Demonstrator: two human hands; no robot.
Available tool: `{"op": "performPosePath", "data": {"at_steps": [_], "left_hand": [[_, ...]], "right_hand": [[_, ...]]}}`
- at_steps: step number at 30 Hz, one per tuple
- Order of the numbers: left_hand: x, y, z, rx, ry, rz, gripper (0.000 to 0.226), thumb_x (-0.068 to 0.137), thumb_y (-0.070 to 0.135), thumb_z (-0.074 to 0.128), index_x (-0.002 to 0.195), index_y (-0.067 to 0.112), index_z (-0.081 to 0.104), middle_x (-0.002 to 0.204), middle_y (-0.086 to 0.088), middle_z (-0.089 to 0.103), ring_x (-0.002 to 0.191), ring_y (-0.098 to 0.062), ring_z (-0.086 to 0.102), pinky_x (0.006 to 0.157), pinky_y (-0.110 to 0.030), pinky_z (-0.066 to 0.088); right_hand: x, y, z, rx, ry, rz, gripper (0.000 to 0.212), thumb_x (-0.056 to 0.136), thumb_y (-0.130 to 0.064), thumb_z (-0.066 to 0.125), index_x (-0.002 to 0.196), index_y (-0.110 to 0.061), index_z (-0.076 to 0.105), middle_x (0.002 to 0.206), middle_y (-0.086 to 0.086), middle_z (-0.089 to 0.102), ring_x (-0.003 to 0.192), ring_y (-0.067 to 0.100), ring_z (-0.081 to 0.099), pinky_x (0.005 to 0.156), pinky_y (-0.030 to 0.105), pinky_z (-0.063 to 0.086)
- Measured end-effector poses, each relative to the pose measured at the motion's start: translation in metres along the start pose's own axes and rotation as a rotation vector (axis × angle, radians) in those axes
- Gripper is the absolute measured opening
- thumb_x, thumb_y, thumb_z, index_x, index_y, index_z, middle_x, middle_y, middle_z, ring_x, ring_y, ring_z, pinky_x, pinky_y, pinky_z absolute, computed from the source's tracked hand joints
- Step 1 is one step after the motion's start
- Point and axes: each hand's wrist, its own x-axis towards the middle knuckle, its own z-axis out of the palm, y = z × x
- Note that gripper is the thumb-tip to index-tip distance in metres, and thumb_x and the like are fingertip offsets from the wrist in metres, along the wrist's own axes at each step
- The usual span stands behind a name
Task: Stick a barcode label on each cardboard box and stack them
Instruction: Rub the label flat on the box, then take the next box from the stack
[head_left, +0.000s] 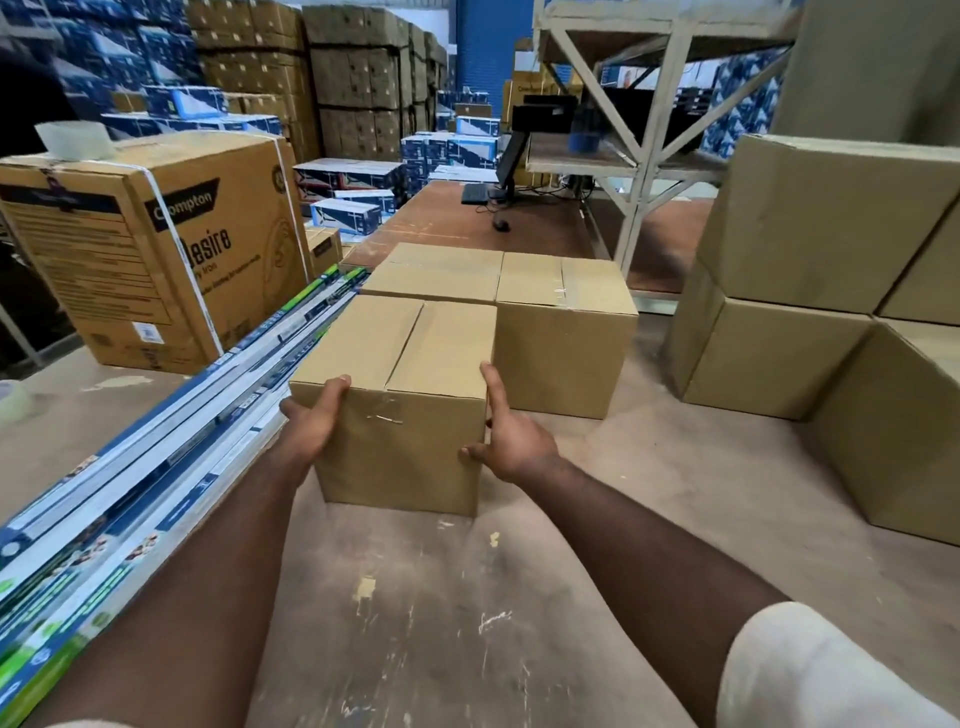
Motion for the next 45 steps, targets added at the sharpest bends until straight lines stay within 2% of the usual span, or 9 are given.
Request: {"op": "performPosePath", "data": {"at_steps": [15,21,24,26,30,32,35,39,45], "left_hand": [[0.015,0.011,0.004,0.022,0.005,-0.013,0.099,0.087,0.073,0.053,0.157,0.016,0.012,0.151,-0.016,0.041,0.138,-0.035,0.043,0.111,-0.051,0.034],[0.016,0.013,0.006,0.024,-0.004,-0.003,0.102,0.086,0.075,0.054,0.157,0.015,0.012,0.152,-0.017,0.042,0.138,-0.035,0.042,0.11,-0.048,0.034],[0.009,0.008,0.008,-0.018,0.01,0.011,0.11,0.084,0.079,0.055,0.16,0.014,0.01,0.158,-0.016,0.037,0.143,-0.036,0.039,0.115,-0.049,0.032],[0.001,-0.003,0.013,-0.032,0.122,0.061,0.103,0.087,0.076,0.053,0.159,0.013,0.014,0.16,-0.017,0.034,0.143,-0.039,0.039,0.115,-0.052,0.035],[-0.053,-0.036,0.041,-0.286,0.383,0.344,0.041,0.101,0.035,0.054,0.137,0.018,0.051,0.141,-0.008,0.057,0.129,-0.025,0.057,0.108,-0.046,0.047],[-0.097,-0.046,0.071,-0.389,0.299,0.444,0.024,0.099,0.01,0.057,0.122,0.018,0.06,0.126,-0.004,0.066,0.117,-0.014,0.063,0.107,-0.037,0.049],[-0.156,-0.063,0.126,-0.308,-0.041,0.5,0.031,0.095,-0.008,0.056,0.106,0.02,0.063,0.109,0.0,0.072,0.103,-0.007,0.067,0.099,-0.032,0.051],[-0.199,-0.074,0.203,-0.149,-0.393,0.495,0.029,0.093,-0.008,0.06,0.098,0.02,0.068,0.098,0.002,0.076,0.1,-0.016,0.073,0.096,-0.037,0.056],[-0.27,-0.038,0.334,-0.111,-0.63,0.554,0.022,0.096,0.001,0.062,0.097,0.022,0.068,0.097,0.004,0.076,0.097,-0.018,0.073,0.093,-0.04,0.057]], "right_hand": [[0.021,0.004,0.003,-0.031,-0.038,0.002,0.124,0.09,-0.039,0.078,0.15,-0.052,-0.03,0.098,0.01,0.074,0.091,0.034,0.071,0.073,0.039,0.055],[0.026,0.004,0.001,-0.019,-0.038,0.006,0.127,0.089,-0.04,0.079,0.147,-0.055,-0.032,0.104,0.01,0.075,0.093,0.033,0.072,0.079,0.043,0.059],[0.018,0.006,0.0,0.024,-0.024,-0.001,0.127,0.09,-0.042,0.077,0.146,-0.054,-0.036,0.121,0.006,0.073,0.097,0.033,0.072,0.077,0.041,0.057],[0.004,0.013,0.001,0.12,0.036,0.015,0.117,0.09,-0.049,0.075,0.151,-0.054,-0.025,0.128,-0.002,0.067,0.099,0.029,0.072,0.077,0.039,0.055],[-0.046,0.037,-0.002,0.526,0.218,-0.055,0.062,0.096,-0.034,0.068,0.148,-0.042,0.034,0.107,-0.014,0.064,0.08,0.004,0.065,0.084,0.042,0.058],[-0.078,0.049,-0.009,0.703,0.275,-0.108,0.05,0.098,-0.021,0.067,0.142,-0.037,0.048,0.105,-0.011,0.067,0.079,0.013,0.065,0.08,0.038,0.059],[-0.12,0.079,-0.025,0.771,0.299,-0.102,0.048,0.098,-0.013,0.068,0.138,-0.035,0.053,0.11,-0.01,0.07,0.086,0.019,0.068,0.073,0.027,0.055],[-0.163,0.147,-0.065,0.75,0.359,0.001,0.041,0.1,-0.013,0.067,0.133,-0.035,0.056,0.115,-0.012,0.071,0.094,0.018,0.069,0.08,0.038,0.058],[-0.224,0.263,-0.152,0.76,0.637,0.203,0.034,0.096,-0.027,0.064,0.13,-0.033,0.059,0.115,-0.005,0.073,0.099,0.026,0.069,0.084,0.048,0.057]]}}
